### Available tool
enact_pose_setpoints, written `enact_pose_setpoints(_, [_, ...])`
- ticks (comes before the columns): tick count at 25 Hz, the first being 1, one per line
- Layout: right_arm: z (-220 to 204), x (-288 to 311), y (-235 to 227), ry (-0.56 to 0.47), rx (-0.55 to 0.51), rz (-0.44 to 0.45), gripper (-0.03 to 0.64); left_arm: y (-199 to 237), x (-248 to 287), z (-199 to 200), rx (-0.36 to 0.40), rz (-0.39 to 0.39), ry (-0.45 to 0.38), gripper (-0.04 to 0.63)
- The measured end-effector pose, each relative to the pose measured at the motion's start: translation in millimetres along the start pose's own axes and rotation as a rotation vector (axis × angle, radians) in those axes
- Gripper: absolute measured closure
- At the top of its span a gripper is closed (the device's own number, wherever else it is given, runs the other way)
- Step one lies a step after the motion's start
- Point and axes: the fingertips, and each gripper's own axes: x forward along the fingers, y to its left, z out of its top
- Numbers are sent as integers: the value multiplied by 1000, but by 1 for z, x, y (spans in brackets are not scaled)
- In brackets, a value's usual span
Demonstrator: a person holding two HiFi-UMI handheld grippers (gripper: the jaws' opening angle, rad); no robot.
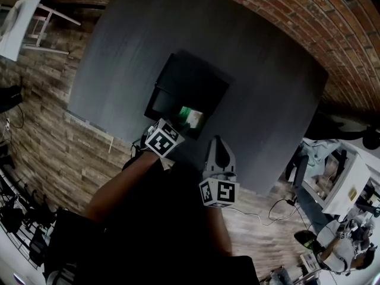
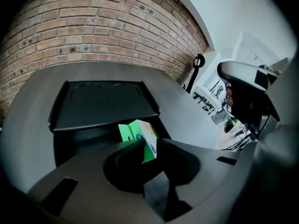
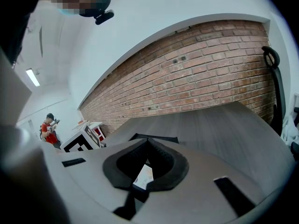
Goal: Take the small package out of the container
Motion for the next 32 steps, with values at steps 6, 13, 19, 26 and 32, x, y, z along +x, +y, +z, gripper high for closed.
enact_pose_setpoints(6, [0,0,1,1,-8,5,592,-2,-2,1,18,6,2,522])
enact_pose_setpoints(13, [4,4,-5,6,-25,14,592,-12,-1,6,88,22,5,525])
enact_pose_setpoints(19, [6,7,-13,11,-52,31,592,-24,0,13,133,27,-4,535])
enact_pose_setpoints(26, [9,6,-15,11,-70,39,592,-34,-2,17,145,11,-24,545])
enact_pose_setpoints(32, [10,5,-23,15,-76,41,592,-65,19,6,141,-99,22,548])
